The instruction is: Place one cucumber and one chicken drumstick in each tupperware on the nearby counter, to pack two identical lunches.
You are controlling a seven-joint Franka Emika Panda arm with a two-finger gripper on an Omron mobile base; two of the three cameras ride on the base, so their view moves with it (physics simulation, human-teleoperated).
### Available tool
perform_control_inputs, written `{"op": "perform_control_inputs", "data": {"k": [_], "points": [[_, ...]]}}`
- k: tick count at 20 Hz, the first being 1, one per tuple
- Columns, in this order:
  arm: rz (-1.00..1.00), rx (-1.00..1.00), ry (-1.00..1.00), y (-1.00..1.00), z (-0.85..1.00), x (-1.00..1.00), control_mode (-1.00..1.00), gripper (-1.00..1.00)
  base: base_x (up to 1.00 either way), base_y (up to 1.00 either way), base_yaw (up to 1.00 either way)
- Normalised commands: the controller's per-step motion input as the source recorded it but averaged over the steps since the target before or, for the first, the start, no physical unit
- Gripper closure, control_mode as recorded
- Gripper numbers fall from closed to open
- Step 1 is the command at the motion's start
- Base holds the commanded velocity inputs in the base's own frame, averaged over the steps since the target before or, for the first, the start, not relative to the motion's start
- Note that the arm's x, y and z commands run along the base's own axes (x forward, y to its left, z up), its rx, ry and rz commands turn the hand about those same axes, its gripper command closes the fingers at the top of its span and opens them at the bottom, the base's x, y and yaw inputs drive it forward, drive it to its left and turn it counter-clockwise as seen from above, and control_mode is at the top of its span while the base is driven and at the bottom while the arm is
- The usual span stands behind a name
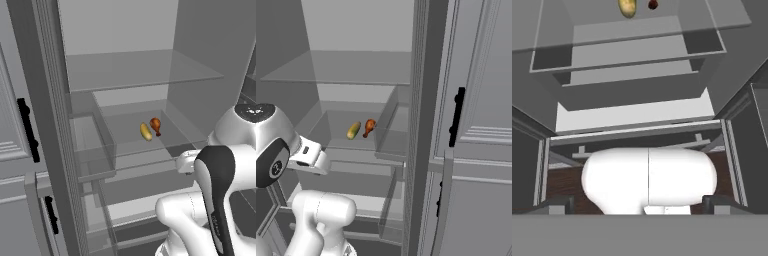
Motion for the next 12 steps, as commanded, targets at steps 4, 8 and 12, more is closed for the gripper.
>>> {"op": "perform_control_inputs", "data": {"k": [4, 8, 12], "points": [[-0.03, 0.00, -0.07, 0.00, 0.00, 0.12, -1.00, -1.00, 0.01, 0.00, -0.02], [-0.11, 0.00, -0.14, 0.24, 0.00, 0.67, -1.00, -1.00, 0.00, 0.00, 0.00], [-0.06, 0.00, -0.10, 0.33, 0.00, 0.78, -1.00, -1.00, 0.00, 0.00, 0.00]]}}
